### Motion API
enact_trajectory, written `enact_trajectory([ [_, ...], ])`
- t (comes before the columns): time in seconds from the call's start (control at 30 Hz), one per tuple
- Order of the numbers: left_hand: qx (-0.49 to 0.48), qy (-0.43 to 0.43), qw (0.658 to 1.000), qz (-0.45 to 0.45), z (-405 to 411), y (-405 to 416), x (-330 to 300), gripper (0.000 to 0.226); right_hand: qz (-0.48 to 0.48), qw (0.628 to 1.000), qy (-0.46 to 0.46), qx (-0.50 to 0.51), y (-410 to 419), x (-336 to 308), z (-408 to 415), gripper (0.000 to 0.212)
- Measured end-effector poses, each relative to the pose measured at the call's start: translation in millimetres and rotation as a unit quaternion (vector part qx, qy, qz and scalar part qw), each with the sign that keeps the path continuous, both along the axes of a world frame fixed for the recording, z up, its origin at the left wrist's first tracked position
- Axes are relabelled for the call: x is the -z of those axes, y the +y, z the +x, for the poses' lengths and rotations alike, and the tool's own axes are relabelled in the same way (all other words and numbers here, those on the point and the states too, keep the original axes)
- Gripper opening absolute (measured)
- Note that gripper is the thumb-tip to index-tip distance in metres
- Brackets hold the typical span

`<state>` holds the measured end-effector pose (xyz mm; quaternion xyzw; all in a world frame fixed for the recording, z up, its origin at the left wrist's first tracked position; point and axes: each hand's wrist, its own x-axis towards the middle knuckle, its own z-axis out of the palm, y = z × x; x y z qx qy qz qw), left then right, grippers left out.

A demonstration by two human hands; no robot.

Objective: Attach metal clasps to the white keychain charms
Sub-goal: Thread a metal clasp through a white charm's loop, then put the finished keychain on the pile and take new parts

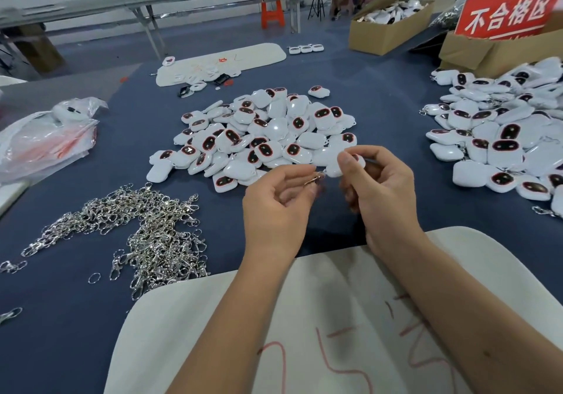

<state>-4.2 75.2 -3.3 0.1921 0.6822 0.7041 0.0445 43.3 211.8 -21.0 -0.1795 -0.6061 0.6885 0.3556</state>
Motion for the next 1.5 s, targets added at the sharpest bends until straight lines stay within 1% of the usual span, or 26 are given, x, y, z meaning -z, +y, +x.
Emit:
enact_trajectory([
  [0.07,0.052,-0.035,0.997,0.039,6.9,5.9,-2.5,0.034,-0.018,0.999,0.011,0.039,2.7,0.6,-0.6,0.018],
  [0.13,0.074,-0.025,0.996,0.049,11.5,6.6,-2.1,0.041,-0.038,0.995,0.029,0.084,8.5,-0.5,0.0,0.022],
  [0.2,0.076,0.010,0.997,0.025,13.0,6.6,0.5,0.040,-0.045,0.989,0.034,0.134,17.5,-2.5,1.1,0.023],
  [0.27,0.079,0.025,0.997,0.005,15.1,11.3,-1.4,0.037,-0.050,0.986,0.027,0.160,22.8,-4.4,1.7,0.022],
  [0.4,0.120,-0.006,0.993,-0.014,22.6,57.2,-17.8,0.039,-0.049,0.986,0.008,0.161,23.6,-6.1,5.4,0.021],
  [0.5,0.112,-0.012,0.993,-0.021,27.0,91.6,-26.1,0.043,-0.047,0.976,0.023,0.211,27.7,-8.5,9.1,0.021],
  [0.53,0.122,-0.021,0.992,-0.009,28.5,100.0,-27.8,0.041,-0.046,0.971,0.036,0.232,31.1,-12.0,10.9,0.029],
  [0.6,0.153,-0.017,0.988,-0.002,29.4,109.0,-29.9,0.040,-0.046,0.968,0.068,0.237,37.6,-16.9,13.8,0.064],
  [0.63,0.158,-0.001,0.987,-0.014,28.8,111.0,-30.3,0.043,-0.049,0.970,0.080,0.225,40.3,-17.4,14.8,0.082],
  [0.67,0.151,0.022,0.988,-0.032,27.4,110.8,-29.9,0.045,-0.049,0.973,0.083,0.209,41.1,-17.4,15.1,0.094],
  [0.7,0.134,0.043,0.989,-0.046,26.4,108.7,-29.0,0.045,-0.038,0.977,0.077,0.197,40.2,-16.6,15.0,0.100],
  [0.73,0.108,0.060,0.991,-0.056,25.1,104.3,-27.8,0.042,-0.012,0.980,0.062,0.189,37.9,-15.1,14.9,0.100],
  [0.8,0.052,0.085,0.993,-0.062,22.9,89.9,-24.0,0.030,0.074,0.981,0.021,0.179,30.1,-12.0,13.4,0.088],
  [0.87,0.011,0.107,0.991,-0.081,19.3,71.7,-20.4,0.019,0.175,0.972,-0.021,0.158,22.0,-10.8,9.9,0.066],
  [0.9,-0.004,0.120,0.988,-0.101,16.2,61.9,-19.7,0.017,0.228,0.963,-0.042,0.138,18.8,-10.4,8.1,0.054],
  [0.93,-0.017,0.132,0.982,-0.130,12.8,52.5,-19.5,0.019,0.287,0.949,-0.062,0.111,16.6,-9.4,7.2,0.043],
  [1.0,-0.042,0.152,0.967,-0.202,4.9,29.9,-15.2,0.018,0.400,0.911,-0.089,0.046,9.0,-5.4,6.1,0.025],
  [1.03,-0.063,0.161,0.956,-0.238,0.6,17.3,-11.6,0.017,0.442,0.892,-0.097,0.014,3.9,-3.5,5.8,0.020],
  [1.1,-0.117,0.188,0.926,-0.306,-5.8,-6.3,-5.1,0.018,0.498,0.860,-0.104,-0.045,-5.1,-1.0,6.0,0.018],
  [1.17,-0.151,0.215,0.888,-0.377,-13.2,-25.4,-1.0,0.028,0.532,0.836,-0.093,-0.102,-12.9,0.3,5.5,0.022],
  [1.23,-0.136,0.230,0.860,-0.434,-18.8,-34.5,0.8,0.044,0.547,0.822,-0.075,-0.139,-16.5,-0.6,4.6,0.022],
  [1.33,-0.032,0.245,0.861,-0.443,-17.3,-28.2,4.3,0.064,0.548,0.822,-0.065,-0.144,-14.5,-2.2,5.1,0.023],
  [1.4,0.014,0.240,0.864,-0.443,-13.2,-21.6,7.6,0.068,0.542,0.825,-0.070,-0.145,-13.3,-2.0,5.7,0.026],
  [1.43,0.020,0.231,0.869,-0.437,-11.7,-19.4,8.3,0.065,0.539,0.826,-0.075,-0.145,-13.0,-1.8,6.0,0.027],
  [1.5,0.005,0.223,0.886,-0.406,-9.7,-18.0,7.8,0.048,0.530,0.833,-0.084,-0.139,-13.0,-1.6,5.2,0.028],
])
